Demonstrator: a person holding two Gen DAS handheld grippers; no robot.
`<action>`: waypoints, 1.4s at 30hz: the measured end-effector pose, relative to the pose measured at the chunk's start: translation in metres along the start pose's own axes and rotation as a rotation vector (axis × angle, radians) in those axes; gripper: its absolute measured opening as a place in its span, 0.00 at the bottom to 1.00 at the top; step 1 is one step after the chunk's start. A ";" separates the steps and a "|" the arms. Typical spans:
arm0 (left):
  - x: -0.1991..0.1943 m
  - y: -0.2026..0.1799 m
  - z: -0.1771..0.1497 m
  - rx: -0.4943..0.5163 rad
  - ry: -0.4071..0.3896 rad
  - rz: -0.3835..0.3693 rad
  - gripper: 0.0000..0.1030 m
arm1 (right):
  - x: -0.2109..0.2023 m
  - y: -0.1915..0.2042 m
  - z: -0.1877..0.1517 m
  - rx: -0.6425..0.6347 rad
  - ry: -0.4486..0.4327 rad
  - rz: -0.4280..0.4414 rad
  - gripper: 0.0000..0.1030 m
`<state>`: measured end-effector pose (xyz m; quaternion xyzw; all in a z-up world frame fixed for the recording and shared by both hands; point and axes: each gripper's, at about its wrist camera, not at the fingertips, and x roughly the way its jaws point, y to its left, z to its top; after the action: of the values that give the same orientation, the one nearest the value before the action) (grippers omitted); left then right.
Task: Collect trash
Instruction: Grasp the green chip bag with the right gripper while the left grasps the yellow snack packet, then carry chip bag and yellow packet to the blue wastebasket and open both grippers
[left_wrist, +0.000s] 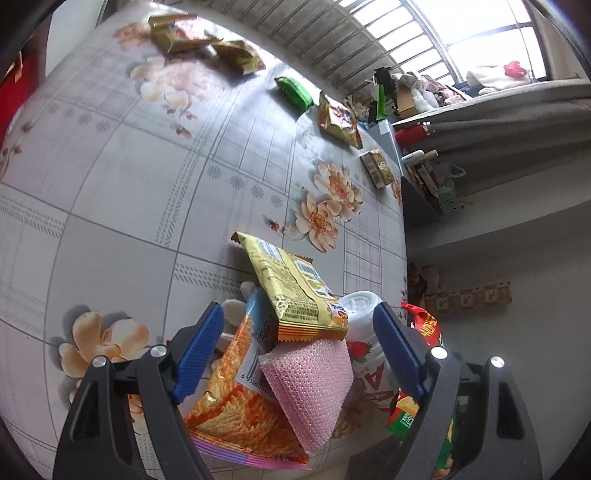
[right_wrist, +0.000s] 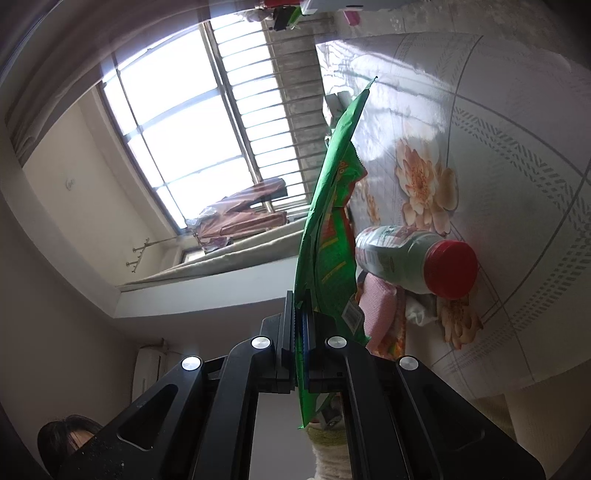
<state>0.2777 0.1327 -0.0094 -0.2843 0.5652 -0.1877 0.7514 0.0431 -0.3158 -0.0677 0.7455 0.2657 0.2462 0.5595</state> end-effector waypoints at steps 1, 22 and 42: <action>0.004 0.003 0.002 -0.019 0.014 -0.004 0.73 | 0.000 0.000 0.000 0.002 0.000 0.000 0.01; 0.016 0.030 0.016 -0.117 0.025 -0.089 0.13 | -0.007 0.001 0.001 0.019 0.000 -0.011 0.02; -0.039 0.023 0.000 -0.072 -0.123 -0.227 0.11 | -0.010 0.007 -0.006 0.001 -0.005 -0.001 0.01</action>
<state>0.2656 0.1741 0.0046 -0.3839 0.4886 -0.2333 0.7480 0.0326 -0.3199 -0.0604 0.7463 0.2648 0.2439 0.5599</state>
